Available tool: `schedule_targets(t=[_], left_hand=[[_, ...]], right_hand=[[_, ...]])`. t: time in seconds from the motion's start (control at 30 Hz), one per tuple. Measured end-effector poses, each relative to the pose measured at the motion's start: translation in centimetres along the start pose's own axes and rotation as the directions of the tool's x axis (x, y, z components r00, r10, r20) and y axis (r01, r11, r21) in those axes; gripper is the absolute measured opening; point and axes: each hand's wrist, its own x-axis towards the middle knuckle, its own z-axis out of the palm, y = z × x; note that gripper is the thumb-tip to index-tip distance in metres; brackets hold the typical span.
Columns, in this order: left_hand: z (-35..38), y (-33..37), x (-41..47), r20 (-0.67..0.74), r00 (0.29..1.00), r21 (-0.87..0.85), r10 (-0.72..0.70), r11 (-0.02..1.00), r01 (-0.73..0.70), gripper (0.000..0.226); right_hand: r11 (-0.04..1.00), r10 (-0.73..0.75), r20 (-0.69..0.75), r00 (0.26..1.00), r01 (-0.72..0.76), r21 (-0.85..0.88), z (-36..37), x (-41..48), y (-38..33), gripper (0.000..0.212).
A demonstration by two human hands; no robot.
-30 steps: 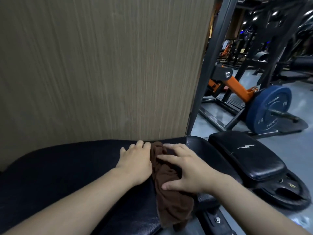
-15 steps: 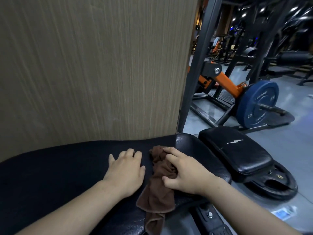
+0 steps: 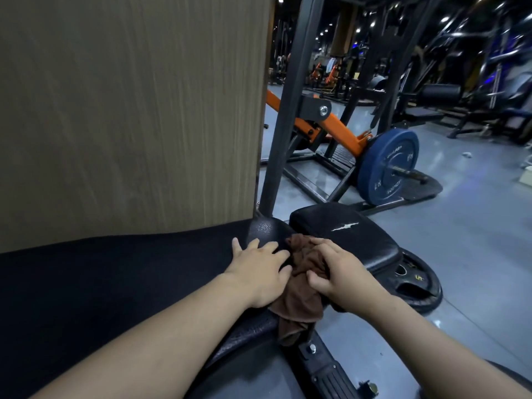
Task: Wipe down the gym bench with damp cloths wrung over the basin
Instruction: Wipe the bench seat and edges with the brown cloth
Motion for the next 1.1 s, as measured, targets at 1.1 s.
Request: schedule_targets(t=[1.1], left_hand=[[-1.0, 1.5, 2.9, 0.127, 0.990, 0.028, -0.056, 0.998, 0.053, 0.086]], right_hand=[[0.989, 0.112, -0.048, 0.992, -0.116, -0.087, -0.6, 3.6, 6.3, 0.067]])
